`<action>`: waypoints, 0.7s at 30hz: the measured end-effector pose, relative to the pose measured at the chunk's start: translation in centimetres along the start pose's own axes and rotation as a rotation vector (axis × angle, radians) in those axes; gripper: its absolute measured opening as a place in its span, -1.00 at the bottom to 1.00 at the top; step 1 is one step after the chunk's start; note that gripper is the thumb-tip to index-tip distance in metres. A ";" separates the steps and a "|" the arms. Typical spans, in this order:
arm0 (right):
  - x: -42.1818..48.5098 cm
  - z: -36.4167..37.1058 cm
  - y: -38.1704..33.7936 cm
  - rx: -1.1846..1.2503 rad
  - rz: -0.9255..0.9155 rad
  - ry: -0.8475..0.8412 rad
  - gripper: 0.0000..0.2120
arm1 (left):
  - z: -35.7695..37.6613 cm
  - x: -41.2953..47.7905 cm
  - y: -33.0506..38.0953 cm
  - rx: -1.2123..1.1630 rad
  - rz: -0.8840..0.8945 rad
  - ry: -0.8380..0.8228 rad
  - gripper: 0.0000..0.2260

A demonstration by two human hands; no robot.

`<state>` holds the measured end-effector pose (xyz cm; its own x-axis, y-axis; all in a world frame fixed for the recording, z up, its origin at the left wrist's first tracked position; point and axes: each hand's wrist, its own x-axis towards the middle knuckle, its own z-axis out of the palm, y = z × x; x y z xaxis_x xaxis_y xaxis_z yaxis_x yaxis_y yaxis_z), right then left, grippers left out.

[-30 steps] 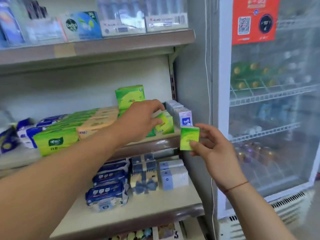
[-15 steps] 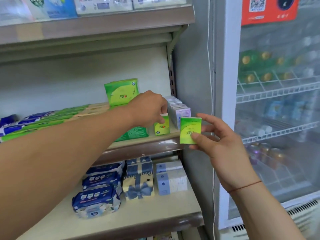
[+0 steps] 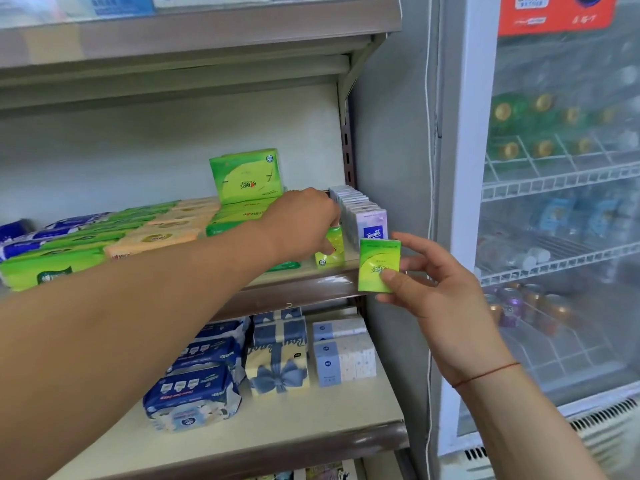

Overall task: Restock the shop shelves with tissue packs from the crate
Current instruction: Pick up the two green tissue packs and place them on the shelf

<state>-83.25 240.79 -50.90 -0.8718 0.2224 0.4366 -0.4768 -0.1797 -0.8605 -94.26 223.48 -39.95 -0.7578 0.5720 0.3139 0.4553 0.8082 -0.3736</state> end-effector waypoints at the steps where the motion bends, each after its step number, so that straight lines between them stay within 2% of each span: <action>1: 0.0 0.1 0.1 0.002 0.003 -0.002 -0.59 | 0.1 0.0 0.0 0.030 0.003 0.013 -0.58; 9: 0.2 1.0 0.5 0.000 -0.001 -0.012 -0.59 | 1.0 1.0 -0.1 0.145 -0.029 0.048 -0.58; 21: 0.9 0.8 1.1 0.049 -0.004 -0.006 -0.57 | 1.8 1.9 -0.8 0.150 -0.043 0.039 -0.58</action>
<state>-84.66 239.99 -51.28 -0.8706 0.2177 0.4413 -0.4848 -0.2261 -0.8449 -96.88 223.63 -40.59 -0.7550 0.5448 0.3648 0.3460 0.8037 -0.4841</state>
